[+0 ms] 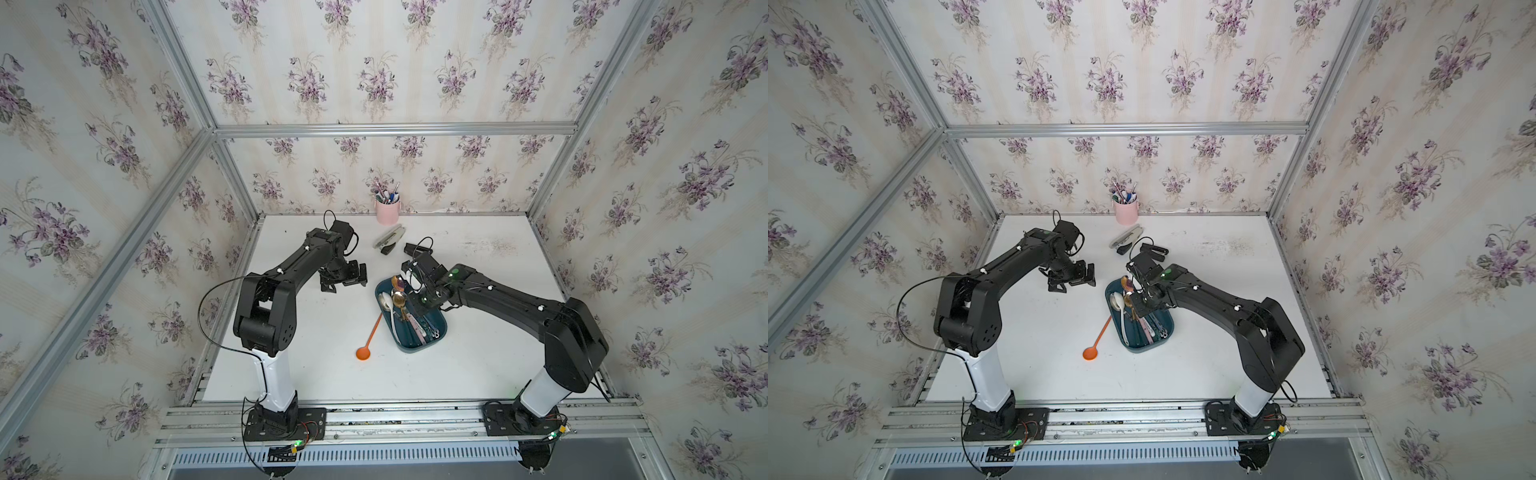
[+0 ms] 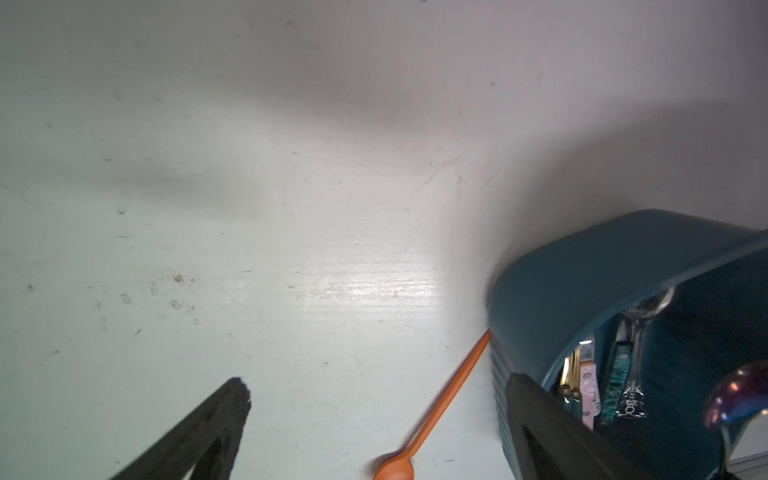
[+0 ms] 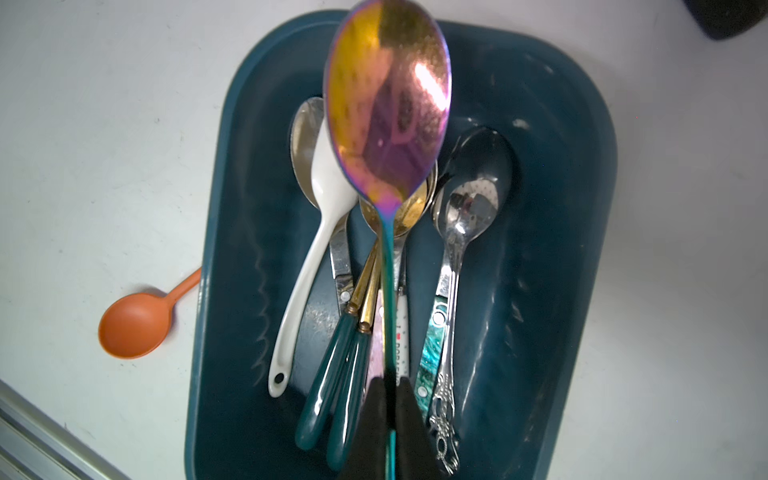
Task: Put the spoon into the storage box
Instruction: Place the spoon in the storage box.
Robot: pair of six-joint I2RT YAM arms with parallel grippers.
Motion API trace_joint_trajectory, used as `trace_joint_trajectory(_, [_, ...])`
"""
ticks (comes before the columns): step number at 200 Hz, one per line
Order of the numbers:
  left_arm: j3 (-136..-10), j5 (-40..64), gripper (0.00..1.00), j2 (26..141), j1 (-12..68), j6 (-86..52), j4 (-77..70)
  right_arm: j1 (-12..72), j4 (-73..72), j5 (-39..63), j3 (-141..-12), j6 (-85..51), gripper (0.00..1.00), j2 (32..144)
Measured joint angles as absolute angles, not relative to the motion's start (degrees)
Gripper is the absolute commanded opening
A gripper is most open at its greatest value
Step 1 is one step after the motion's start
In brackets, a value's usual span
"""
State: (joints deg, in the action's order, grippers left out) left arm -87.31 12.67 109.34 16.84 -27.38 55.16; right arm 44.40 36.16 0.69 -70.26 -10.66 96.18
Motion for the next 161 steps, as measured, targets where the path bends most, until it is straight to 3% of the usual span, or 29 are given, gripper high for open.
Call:
trace_joint_trajectory(85, [-81.67, 11.0, 1.0, 104.97, 18.15, -26.85, 57.93, 45.69, 30.65, -2.44, -66.65, -15.35, 0.03, 101.6])
trace_joint_trajectory(161, [-79.26, 17.61, 1.0, 104.64, 20.36, -44.99, 62.41, 45.69, 30.92, -3.79, -67.64, -15.97, 0.29, 103.22])
